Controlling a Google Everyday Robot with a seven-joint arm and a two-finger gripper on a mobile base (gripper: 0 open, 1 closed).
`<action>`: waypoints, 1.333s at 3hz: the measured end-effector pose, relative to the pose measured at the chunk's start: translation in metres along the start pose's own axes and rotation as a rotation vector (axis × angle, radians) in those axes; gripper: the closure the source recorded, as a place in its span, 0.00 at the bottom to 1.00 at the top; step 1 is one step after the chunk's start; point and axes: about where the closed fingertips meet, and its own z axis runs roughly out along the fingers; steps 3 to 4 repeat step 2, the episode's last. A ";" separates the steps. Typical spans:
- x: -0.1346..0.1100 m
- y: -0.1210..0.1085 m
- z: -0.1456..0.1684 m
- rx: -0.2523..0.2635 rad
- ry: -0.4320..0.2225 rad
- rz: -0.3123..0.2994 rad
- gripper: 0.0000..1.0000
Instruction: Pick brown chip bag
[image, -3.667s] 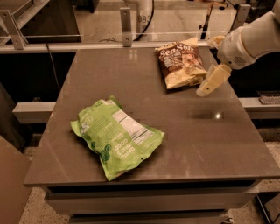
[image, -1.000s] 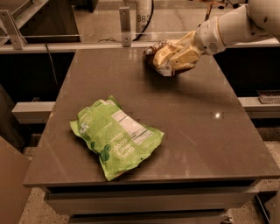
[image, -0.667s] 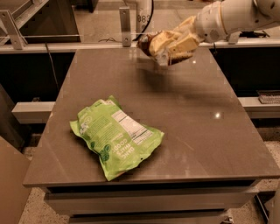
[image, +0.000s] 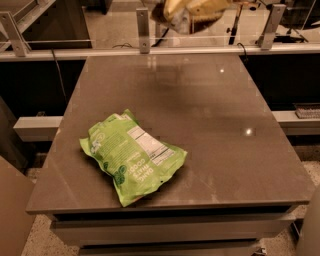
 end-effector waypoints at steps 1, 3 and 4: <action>-0.044 -0.027 -0.018 0.061 -0.039 -0.118 1.00; -0.044 -0.027 -0.018 0.061 -0.039 -0.118 1.00; -0.044 -0.027 -0.018 0.061 -0.039 -0.118 1.00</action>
Offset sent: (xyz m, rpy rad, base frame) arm -0.0046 0.0081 0.0389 -0.0065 -0.0992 0.0279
